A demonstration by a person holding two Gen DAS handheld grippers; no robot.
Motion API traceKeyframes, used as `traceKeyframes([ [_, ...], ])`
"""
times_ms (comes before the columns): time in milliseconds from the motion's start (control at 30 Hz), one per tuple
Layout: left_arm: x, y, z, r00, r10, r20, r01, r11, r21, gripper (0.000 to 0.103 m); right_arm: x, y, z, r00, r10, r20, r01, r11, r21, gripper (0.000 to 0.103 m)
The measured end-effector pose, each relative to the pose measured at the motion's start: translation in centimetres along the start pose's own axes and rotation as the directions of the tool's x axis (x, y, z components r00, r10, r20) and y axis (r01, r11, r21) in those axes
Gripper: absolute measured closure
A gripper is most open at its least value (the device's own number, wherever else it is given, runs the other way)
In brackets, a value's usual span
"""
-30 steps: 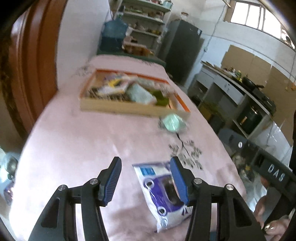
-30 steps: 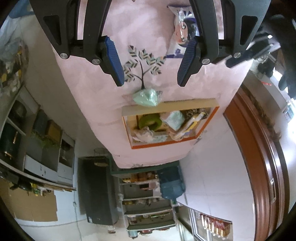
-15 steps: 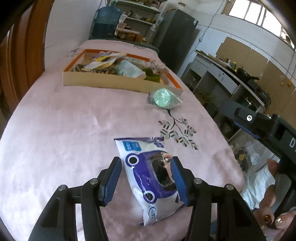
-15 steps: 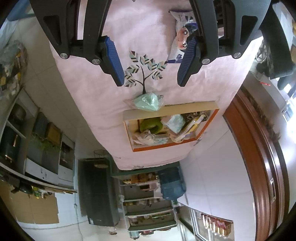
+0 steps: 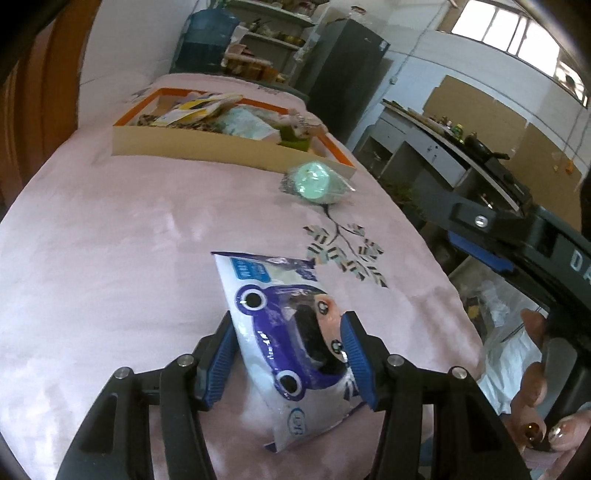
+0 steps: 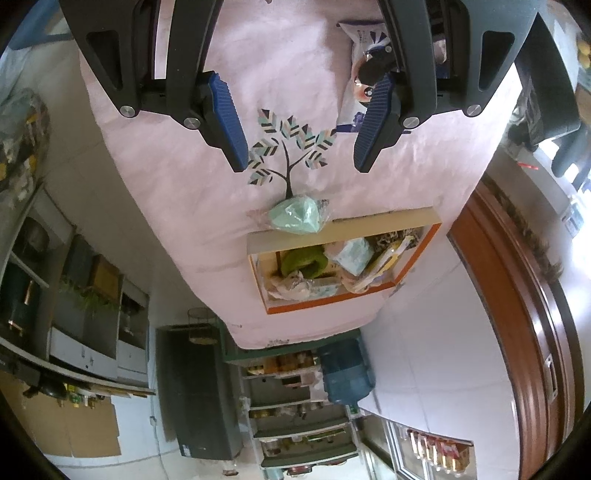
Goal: Organize soft objects
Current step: 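Grasp the purple-and-white cartoon wipes pack with the left gripper while the right approaches the mint sponge, then close the right gripper on the bagged mint sponge while the left lifts the purple pack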
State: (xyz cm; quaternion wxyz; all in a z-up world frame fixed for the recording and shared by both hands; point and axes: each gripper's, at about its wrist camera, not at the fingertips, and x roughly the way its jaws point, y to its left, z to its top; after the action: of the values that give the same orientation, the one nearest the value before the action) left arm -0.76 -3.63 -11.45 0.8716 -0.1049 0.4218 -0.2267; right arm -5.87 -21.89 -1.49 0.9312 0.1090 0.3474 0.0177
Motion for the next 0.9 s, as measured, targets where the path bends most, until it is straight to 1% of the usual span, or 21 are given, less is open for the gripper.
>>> traceKeyframes([
  [33, 0.0, -0.2, -0.1, 1.000, -0.010, 0.002, 0.010, 1.000, 0.009, 0.069, 0.1, -0.1, 0.0, 1.000, 0.000, -0.002, 0.000, 1.000, 0.004, 0.042],
  [67, 0.1, -0.3, -0.1, 1.000, -0.029, -0.004, 0.029, 1.000, 0.009, 0.075, 0.2, -0.3, 0.0, 1.000, -0.001, -0.002, 0.001, 1.000, 0.007, 0.042],
  [167, 0.2, 0.0, 0.0, 0.997, -0.080, -0.002, 0.080, 0.997, -0.016, 0.080, 0.3, -0.6, 0.0, 1.000, -0.003, 0.000, 0.003, 1.000, 0.013, 0.042],
  [333, -0.2, -0.2, 0.3, 0.994, -0.103, 0.019, 0.104, 0.994, -0.020, 0.081, 0.9, -1.4, 0.2, 1.000, 0.009, -0.012, -0.008, 0.999, 0.034, 0.042],
  [400, -0.8, -0.4, 0.7, 0.993, -0.106, 0.045, 0.106, 0.994, -0.005, 0.081, 1.3, -1.6, 0.3, 1.000, 0.021, -0.020, -0.021, 0.999, 0.036, 0.042],
  [500, -1.9, -0.6, 1.4, 0.991, -0.094, 0.091, 0.093, 0.996, 0.019, 0.081, 2.3, -1.8, 0.8, 0.998, 0.051, -0.033, -0.050, 0.998, 0.024, 0.042],
  [600, -2.8, -0.4, 2.1, 0.989, -0.073, 0.126, 0.071, 0.997, 0.022, 0.081, 4.0, -1.6, 1.7, 0.994, 0.085, -0.071, -0.085, 0.996, 0.007, 0.042],
  [667, -3.1, 0.1, 2.6, 0.988, -0.063, 0.140, 0.062, 0.998, 0.013, 0.081, 5.6, -1.4, 2.4, 0.990, 0.095, -0.105, -0.097, 0.995, -0.006, 0.036],
  [700, -3.3, 0.3, 2.8, 0.988, -0.061, 0.145, 0.060, 0.998, 0.007, 0.081, 6.4, -1.3, 2.7, 0.988, 0.096, -0.121, -0.098, 0.995, -0.010, 0.030],
  [800, -3.4, 0.9, 3.3, 0.987, -0.048, 0.151, 0.049, 0.999, -0.006, 0.081, 8.6, -1.2, 3.8, 0.984, 0.099, -0.150, -0.105, 0.994, -0.032, 0.030],
  [900, -3.4, 1.4, 3.8, 0.988, -0.035, 0.154, 0.038, 0.999, -0.014, 0.081, 10.6, -0.7, 5.0, 0.979, 0.089, -0.184, -0.108, 0.990, -0.094, 0.030],
])
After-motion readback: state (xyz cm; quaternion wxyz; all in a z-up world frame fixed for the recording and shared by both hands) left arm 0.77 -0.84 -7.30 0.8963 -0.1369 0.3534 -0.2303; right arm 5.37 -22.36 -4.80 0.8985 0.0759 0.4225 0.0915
